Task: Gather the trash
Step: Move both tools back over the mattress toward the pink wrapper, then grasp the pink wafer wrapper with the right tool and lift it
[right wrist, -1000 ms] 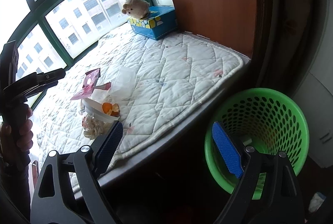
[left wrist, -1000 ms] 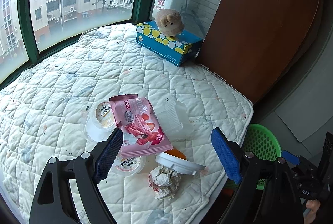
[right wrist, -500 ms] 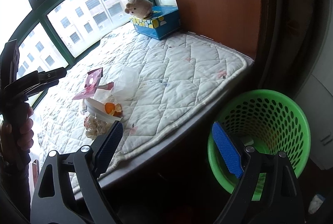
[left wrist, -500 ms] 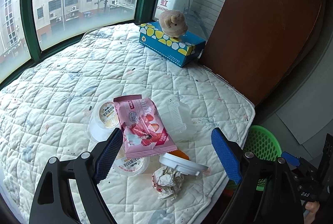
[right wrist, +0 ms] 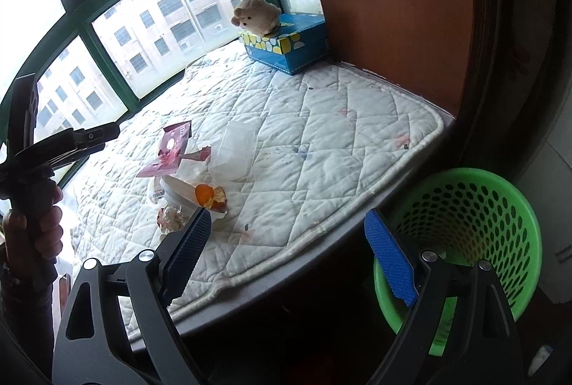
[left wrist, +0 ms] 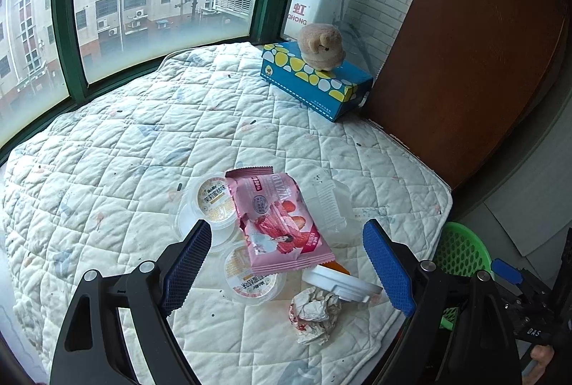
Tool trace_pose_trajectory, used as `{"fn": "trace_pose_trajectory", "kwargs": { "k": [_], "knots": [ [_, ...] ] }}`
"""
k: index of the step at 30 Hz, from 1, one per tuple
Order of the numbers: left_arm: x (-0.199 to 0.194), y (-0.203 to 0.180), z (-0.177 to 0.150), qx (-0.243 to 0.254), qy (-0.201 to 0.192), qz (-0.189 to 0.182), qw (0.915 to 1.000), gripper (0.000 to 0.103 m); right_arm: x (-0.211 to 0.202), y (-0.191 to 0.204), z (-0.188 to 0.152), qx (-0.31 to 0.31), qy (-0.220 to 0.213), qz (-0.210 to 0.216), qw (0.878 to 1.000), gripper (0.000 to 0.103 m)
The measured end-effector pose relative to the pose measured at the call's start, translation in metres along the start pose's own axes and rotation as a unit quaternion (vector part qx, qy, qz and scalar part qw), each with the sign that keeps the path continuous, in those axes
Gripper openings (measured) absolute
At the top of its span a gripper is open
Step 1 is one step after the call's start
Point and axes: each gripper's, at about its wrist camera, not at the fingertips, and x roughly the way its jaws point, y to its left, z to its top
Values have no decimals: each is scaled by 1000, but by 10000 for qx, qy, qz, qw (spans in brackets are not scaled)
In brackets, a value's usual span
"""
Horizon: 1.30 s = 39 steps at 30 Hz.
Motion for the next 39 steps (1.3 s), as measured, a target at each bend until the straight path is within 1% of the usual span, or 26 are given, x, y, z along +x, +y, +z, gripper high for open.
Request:
{"fn": "trace_pose_trajectory", "kwargs": {
  "k": [6,16,21,24,28,34,35,37,39],
  "knots": [
    [-5,21,1,-166,-38,181,9997,84,11,17,7,-162,46,180,9997,87],
    [-16,58,0,-465,-127,444,9979,84,38,67,29,-549,174,665,9961,87],
    [-22,81,-5,-676,-155,554,9961,84,60,95,48,-612,375,975,9926,87],
    [-25,91,-8,-740,-159,594,9954,84,76,115,58,-663,552,1089,9903,87],
    [-26,103,-14,-805,-133,637,9946,84,104,137,72,-690,858,1122,9876,87],
    [-24,117,-24,-931,-61,636,9936,84,144,162,87,-779,1242,948,9846,87],
    [-23,119,-25,-945,-43,640,9935,84,150,165,88,-816,1320,915,9836,87],
    [-22,122,-28,-971,-13,633,9933,84,163,171,89,-901,1438,716,9829,87],
    [-20,124,-30,-1001,8,617,9931,84,174,174,89,-937,1567,641,9811,87]
  ]
}}
